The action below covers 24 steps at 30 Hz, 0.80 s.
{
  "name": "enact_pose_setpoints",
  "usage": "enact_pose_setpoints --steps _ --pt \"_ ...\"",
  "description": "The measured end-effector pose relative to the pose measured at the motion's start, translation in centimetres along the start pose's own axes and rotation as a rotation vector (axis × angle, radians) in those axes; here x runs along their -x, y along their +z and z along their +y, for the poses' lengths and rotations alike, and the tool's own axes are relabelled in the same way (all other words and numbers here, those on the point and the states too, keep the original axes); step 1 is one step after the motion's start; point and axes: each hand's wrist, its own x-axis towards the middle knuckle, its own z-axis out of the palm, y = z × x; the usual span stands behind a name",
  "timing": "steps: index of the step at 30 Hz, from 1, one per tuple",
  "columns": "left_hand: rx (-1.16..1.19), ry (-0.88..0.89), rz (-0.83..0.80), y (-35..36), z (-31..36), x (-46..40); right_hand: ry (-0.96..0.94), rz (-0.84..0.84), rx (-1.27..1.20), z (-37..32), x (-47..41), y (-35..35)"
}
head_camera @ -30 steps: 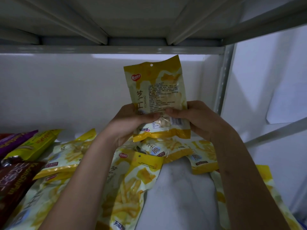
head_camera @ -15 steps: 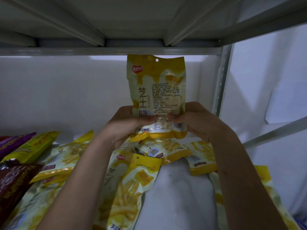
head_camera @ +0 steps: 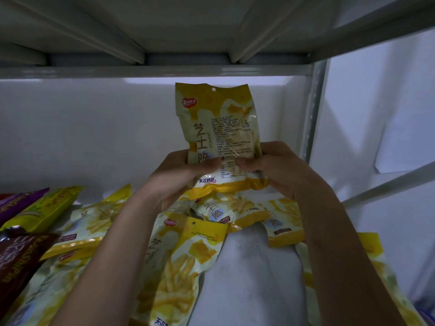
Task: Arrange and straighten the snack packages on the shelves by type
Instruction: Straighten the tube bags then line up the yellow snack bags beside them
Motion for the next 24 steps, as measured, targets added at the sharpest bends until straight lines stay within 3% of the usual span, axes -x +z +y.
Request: enact_pose_setpoints --steps 5,9,15,24 --pt "-0.07 -0.007 0.104 -0.5 -0.5 -0.4 -0.013 -0.035 -0.002 -0.4 0.2 0.4" --pt "-0.001 -0.05 0.085 -0.7 -0.7 -0.8 0.015 -0.161 -0.048 -0.5 0.5 0.2" --pt "0.014 -0.002 0.04 0.2 -0.5 -0.4 0.01 -0.046 -0.091 -0.4 0.4 0.2" --pt "-0.11 0.06 0.212 0.1 -0.6 -0.8 0.024 -0.096 -0.178 -0.8 0.9 0.4"
